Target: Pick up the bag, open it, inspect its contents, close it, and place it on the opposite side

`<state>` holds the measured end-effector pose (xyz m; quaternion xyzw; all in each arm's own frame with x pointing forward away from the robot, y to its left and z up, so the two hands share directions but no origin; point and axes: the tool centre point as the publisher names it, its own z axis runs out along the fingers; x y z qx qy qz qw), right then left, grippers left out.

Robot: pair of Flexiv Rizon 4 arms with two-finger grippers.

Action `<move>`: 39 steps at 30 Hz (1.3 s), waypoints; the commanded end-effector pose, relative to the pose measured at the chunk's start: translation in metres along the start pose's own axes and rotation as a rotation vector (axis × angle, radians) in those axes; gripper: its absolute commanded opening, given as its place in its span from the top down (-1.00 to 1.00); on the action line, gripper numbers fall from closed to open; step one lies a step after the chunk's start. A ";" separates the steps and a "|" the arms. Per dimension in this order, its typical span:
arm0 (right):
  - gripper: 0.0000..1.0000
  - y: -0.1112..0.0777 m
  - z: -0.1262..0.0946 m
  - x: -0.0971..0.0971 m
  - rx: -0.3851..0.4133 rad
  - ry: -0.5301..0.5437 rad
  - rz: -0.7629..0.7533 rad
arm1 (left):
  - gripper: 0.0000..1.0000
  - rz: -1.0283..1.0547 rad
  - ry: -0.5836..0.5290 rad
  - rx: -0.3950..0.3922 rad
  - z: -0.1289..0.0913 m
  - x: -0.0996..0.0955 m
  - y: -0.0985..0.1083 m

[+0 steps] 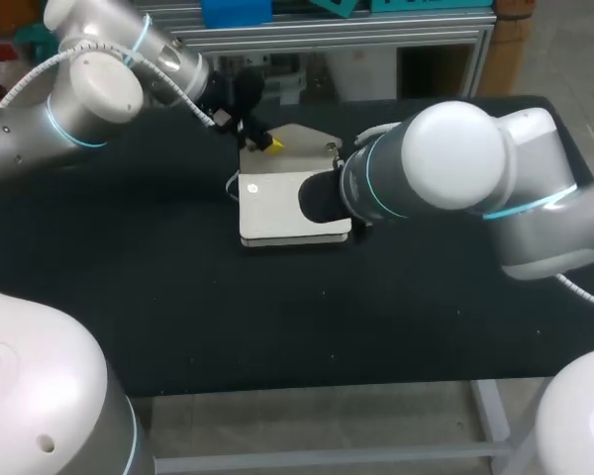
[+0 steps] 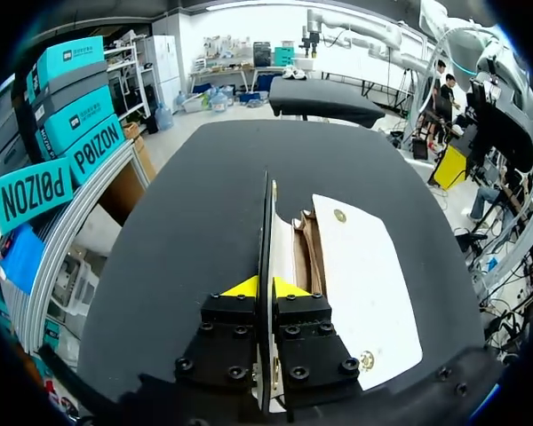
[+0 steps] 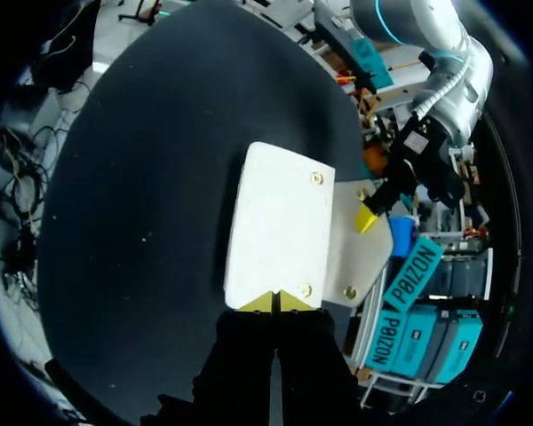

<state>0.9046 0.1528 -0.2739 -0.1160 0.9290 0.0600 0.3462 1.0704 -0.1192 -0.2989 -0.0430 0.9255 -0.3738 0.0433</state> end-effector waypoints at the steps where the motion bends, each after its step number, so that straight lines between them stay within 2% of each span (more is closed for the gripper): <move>1: 0.74 0.001 0.009 0.013 0.004 0.022 0.002 | 1.00 -0.004 -0.036 0.009 0.003 0.001 0.007; 3: 0.48 0.002 0.013 0.019 0.001 0.034 0.005 | 1.00 -0.008 -0.038 0.003 0.005 -0.001 0.009; 6: 0.27 0.003 0.018 0.027 -0.008 0.042 0.013 | 1.00 -0.009 -0.035 0.001 0.008 -0.002 0.009; 21: 0.07 -0.006 0.036 0.049 0.009 0.002 -0.005 | 1.00 -0.018 0.045 -0.015 0.023 -0.017 0.015; 25: -0.21 -0.008 0.042 0.052 0.001 -0.004 -0.013 | 1.00 -0.018 0.057 -0.016 0.025 -0.019 0.015; 31: -0.05 -0.012 0.046 0.046 0.018 0.004 0.015 | 1.00 -0.020 0.063 -0.017 0.026 -0.021 0.015; 33: -0.15 -0.012 0.046 0.046 0.018 0.004 0.015 | 1.00 -0.022 0.063 -0.017 0.026 -0.022 0.016; 34: -0.08 -0.012 0.046 0.046 0.018 0.004 0.015 | 1.00 -0.022 0.063 -0.017 0.026 -0.022 0.016; 35: -0.20 -0.012 0.046 0.046 0.018 0.004 0.015 | 1.00 -0.024 0.063 -0.017 0.026 -0.023 0.016; 37: 0.04 -0.012 0.046 0.046 0.018 0.004 0.015 | 1.00 -0.027 0.062 -0.018 0.026 -0.024 0.017; 39: 0.04 -0.012 0.046 0.046 0.018 0.004 0.015 | 1.00 -0.030 0.061 -0.017 0.025 -0.024 0.017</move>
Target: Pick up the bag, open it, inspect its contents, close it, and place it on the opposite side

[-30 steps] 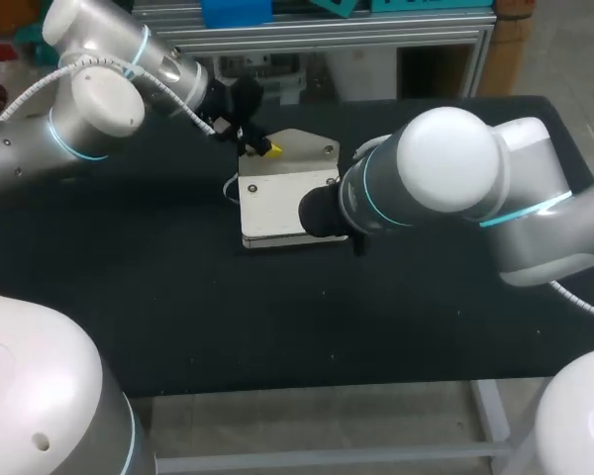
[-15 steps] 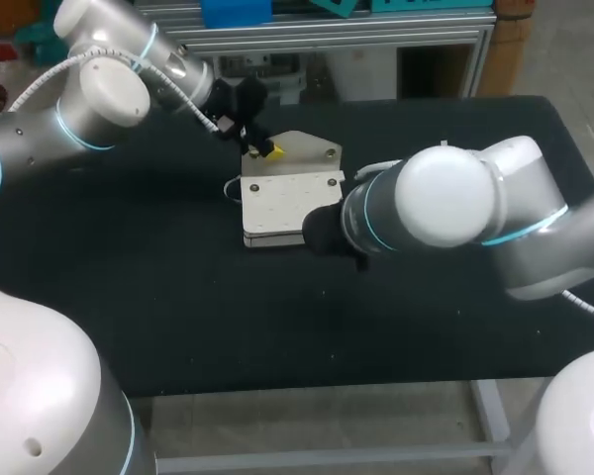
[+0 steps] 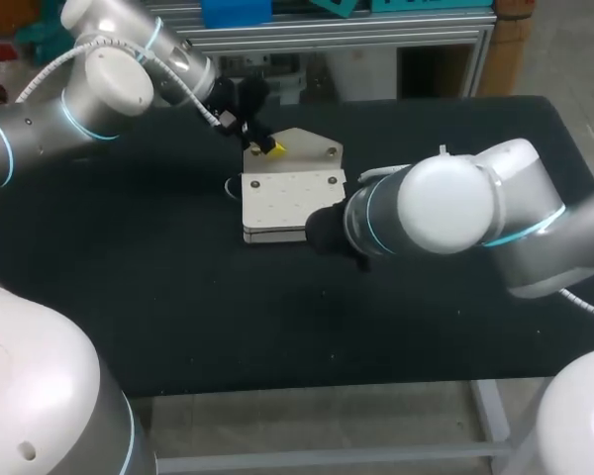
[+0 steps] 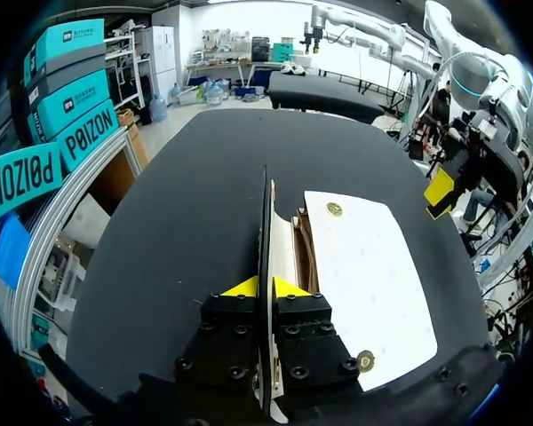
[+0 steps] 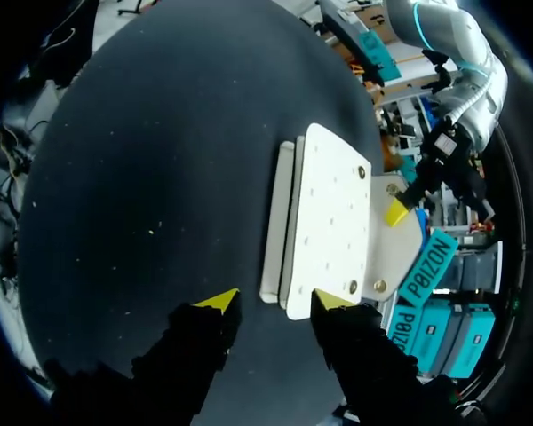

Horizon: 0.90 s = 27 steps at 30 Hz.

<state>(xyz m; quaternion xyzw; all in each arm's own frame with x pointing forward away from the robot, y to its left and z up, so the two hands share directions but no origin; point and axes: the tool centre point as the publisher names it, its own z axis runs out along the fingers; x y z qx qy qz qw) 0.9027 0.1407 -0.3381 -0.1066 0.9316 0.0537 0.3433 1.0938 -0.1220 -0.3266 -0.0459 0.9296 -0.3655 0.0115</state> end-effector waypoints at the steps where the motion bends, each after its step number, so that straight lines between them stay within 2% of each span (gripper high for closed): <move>1: -0.19 0.001 0.001 0.001 0.000 -0.003 0.001 | 1.00 -0.004 0.004 0.005 0.000 -0.003 0.001; 2: -0.46 0.001 0.001 0.001 0.000 -0.003 0.001 | 1.00 -0.006 0.004 0.005 0.000 -0.003 0.001; 5: -0.18 0.001 0.001 0.001 0.000 -0.003 0.001 | 1.00 -0.011 0.003 0.002 0.000 -0.003 0.001; 6: 0.01 0.001 0.001 0.001 0.000 -0.003 0.001 | 1.00 -0.011 0.003 0.001 0.000 -0.003 0.001; 8: 0.07 0.001 0.001 0.001 0.000 -0.003 0.001 | 1.00 -0.009 0.002 -0.001 -0.001 -0.002 0.002; 11: 0.02 0.002 0.008 0.003 0.015 -0.026 -0.016 | 1.00 0.001 0.001 0.001 -0.002 0.000 0.001; 12: -0.03 0.002 0.010 0.004 0.026 -0.035 -0.023 | 1.00 0.003 0.001 0.000 -0.003 0.000 0.001; 13: -0.18 0.002 0.013 0.005 0.027 -0.044 -0.029 | 1.00 0.006 0.003 0.001 -0.002 0.000 0.001; 14: -0.21 0.002 0.014 0.005 0.027 -0.046 -0.030 | 1.00 0.007 0.004 0.001 -0.002 0.001 0.001; 15: -0.18 0.002 0.019 0.007 0.046 -0.060 -0.030 | 1.00 0.009 0.007 0.003 -0.002 0.001 0.000; 16: -0.07 0.002 0.021 0.007 0.038 -0.072 -0.034 | 1.00 0.011 0.009 0.004 -0.002 0.001 0.000; 18: -0.02 0.002 0.025 0.007 0.052 -0.090 -0.033 | 1.00 0.013 0.011 0.005 -0.001 0.002 0.000; 19: -0.03 0.002 0.025 0.007 0.049 -0.094 -0.033 | 1.00 0.013 0.012 0.005 -0.001 0.002 0.000; 20: -0.16 0.002 0.028 0.005 0.059 -0.104 -0.033 | 1.00 0.015 0.018 0.006 0.000 0.003 0.000; 22: -0.24 0.002 0.031 0.003 0.057 -0.114 -0.031 | 1.00 0.016 0.020 0.006 0.001 0.003 -0.001; 27: -0.25 0.002 0.037 -0.004 0.057 -0.141 -0.016 | 1.00 0.019 0.024 0.008 0.002 0.004 -0.002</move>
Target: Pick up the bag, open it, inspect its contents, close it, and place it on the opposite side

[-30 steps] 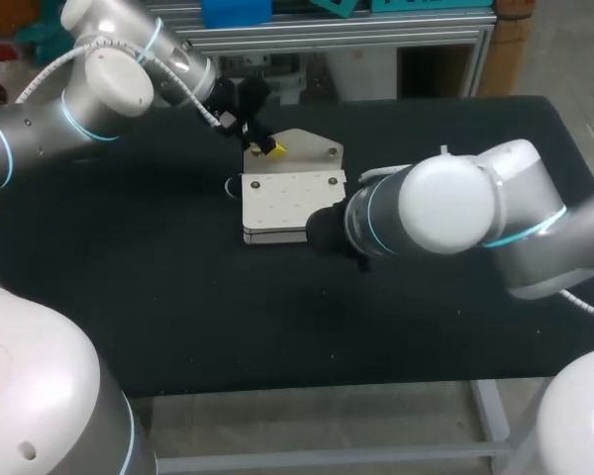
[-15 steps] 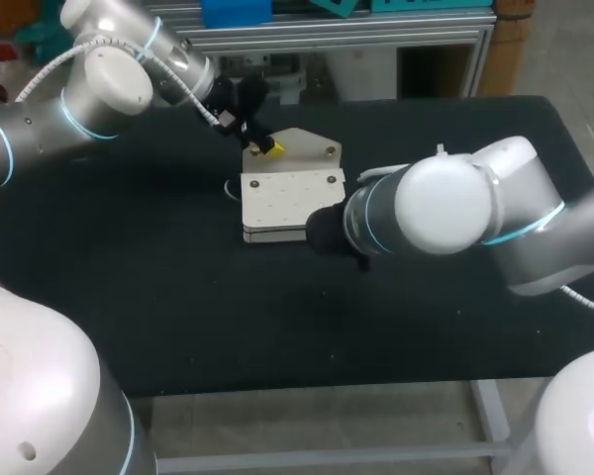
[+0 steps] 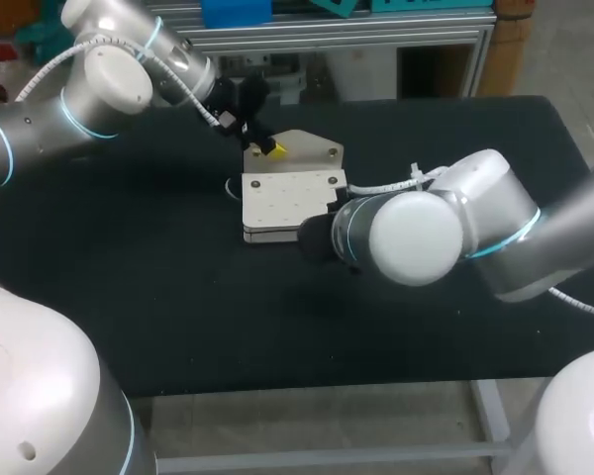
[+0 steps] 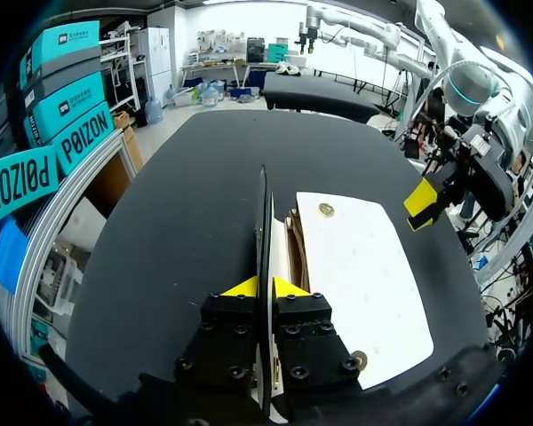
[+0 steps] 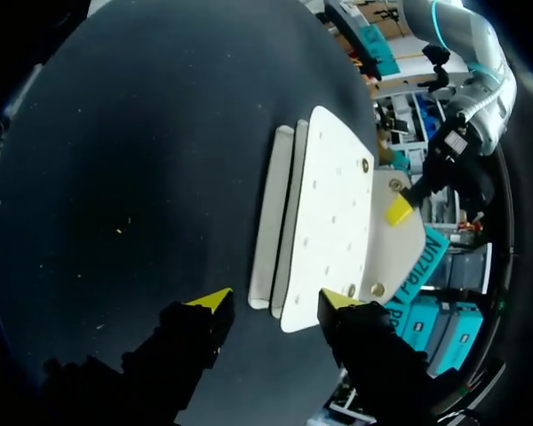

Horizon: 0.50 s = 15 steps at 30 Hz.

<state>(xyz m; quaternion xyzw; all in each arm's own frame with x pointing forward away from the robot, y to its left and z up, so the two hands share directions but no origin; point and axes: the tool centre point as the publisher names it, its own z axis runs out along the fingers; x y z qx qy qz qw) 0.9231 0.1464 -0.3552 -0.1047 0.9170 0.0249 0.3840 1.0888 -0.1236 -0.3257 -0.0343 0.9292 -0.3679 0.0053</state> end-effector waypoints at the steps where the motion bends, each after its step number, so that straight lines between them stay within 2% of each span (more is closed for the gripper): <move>1: -0.27 0.001 0.012 0.001 -0.001 -0.069 0.013 | 1.00 0.003 0.005 0.003 0.002 -0.001 0.000; 8: -0.33 -0.002 0.023 -0.008 0.019 -0.078 0.031 | 1.00 0.007 0.017 0.002 0.005 0.001 0.000; 12: -0.22 -0.002 0.027 -0.011 0.021 -0.086 0.040 | 1.00 0.007 0.025 -0.001 0.006 0.001 0.002; 15: -0.20 -0.001 0.032 -0.014 0.018 -0.093 0.051 | 1.00 0.009 0.030 -0.001 0.006 0.001 0.002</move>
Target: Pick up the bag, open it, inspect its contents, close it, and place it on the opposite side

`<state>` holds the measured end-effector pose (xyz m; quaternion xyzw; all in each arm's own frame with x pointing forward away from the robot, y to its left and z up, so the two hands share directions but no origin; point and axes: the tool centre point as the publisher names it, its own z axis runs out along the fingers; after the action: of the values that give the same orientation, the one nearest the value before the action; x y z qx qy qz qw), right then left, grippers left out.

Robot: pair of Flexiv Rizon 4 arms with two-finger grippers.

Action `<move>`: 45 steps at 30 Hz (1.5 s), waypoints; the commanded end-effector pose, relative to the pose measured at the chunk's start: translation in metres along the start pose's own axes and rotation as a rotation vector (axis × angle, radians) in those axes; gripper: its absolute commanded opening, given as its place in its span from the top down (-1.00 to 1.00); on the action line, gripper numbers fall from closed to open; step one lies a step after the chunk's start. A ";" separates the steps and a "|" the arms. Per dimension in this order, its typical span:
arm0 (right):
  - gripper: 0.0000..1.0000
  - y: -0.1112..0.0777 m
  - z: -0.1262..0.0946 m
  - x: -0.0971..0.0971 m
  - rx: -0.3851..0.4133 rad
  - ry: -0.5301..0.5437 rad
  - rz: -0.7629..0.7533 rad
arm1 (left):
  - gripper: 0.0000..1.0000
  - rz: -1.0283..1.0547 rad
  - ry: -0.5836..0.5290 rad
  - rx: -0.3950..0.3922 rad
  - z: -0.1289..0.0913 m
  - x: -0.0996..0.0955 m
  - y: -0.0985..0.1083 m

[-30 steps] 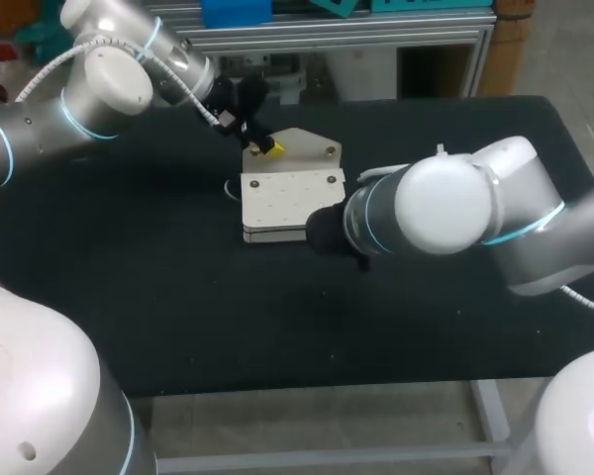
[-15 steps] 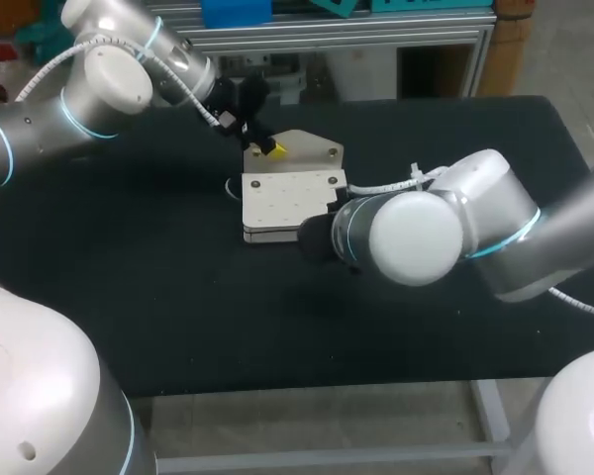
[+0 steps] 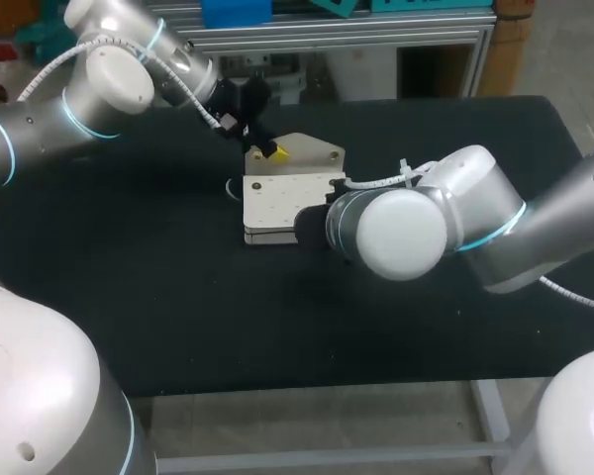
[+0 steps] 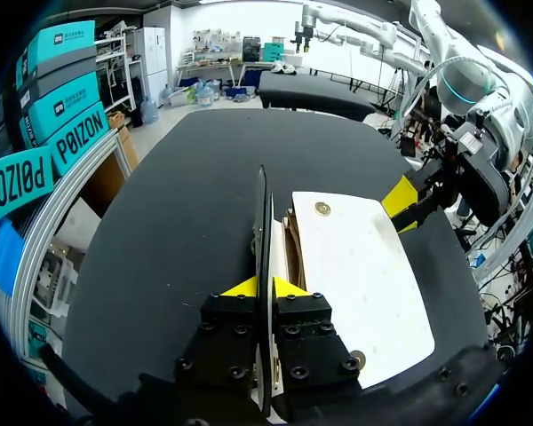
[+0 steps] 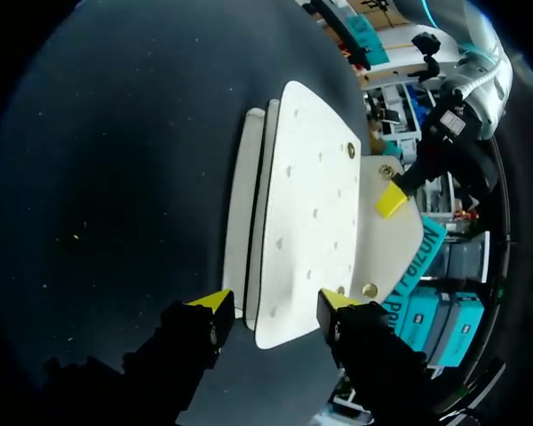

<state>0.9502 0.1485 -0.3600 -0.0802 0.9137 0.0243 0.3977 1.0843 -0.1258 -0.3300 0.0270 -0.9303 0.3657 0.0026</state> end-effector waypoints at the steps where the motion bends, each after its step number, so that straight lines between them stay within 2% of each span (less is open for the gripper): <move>1: -0.19 0.002 0.011 0.001 -0.009 -0.066 0.015 | 1.00 0.002 0.011 0.004 0.002 -0.003 0.001; 3: -0.12 0.002 0.013 0.000 -0.007 -0.072 0.025 | 1.00 0.002 0.013 0.005 0.001 -0.003 0.002; 4: 0.00 0.002 0.014 -0.001 -0.006 -0.073 0.027 | 1.00 0.001 0.014 0.006 0.001 -0.004 0.002; 7: 0.05 0.003 0.016 -0.002 0.000 -0.083 0.035 | 1.00 -0.002 0.018 0.008 0.001 -0.005 0.004; 17: 0.04 0.003 0.025 0.000 -0.007 -0.082 0.047 | 1.00 0.005 0.040 -0.001 0.005 -0.007 0.007; 25: 0.13 0.003 0.029 -0.004 -0.007 -0.082 0.057 | 1.00 0.013 0.053 0.001 0.008 -0.008 0.008; 29: 0.55 0.004 0.030 -0.006 -0.007 -0.083 0.060 | 1.00 0.010 0.057 0.005 0.008 -0.008 0.009; 30: 1.00 0.004 0.031 -0.006 -0.007 -0.083 0.060 | 1.00 0.011 0.058 0.007 0.007 -0.007 0.010; 36: 1.00 0.004 0.033 -0.003 -0.005 -0.076 0.062 | 1.00 0.047 0.049 0.028 0.006 0.001 0.012; 45: 1.00 0.004 0.033 0.002 -0.001 -0.060 0.072 | 1.00 0.224 -0.015 0.050 0.015 0.026 0.016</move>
<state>0.9732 0.1559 -0.3790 -0.0472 0.9151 0.0369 0.3987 1.0746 -0.1254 -0.3448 -0.0785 -0.9213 0.3807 -0.0139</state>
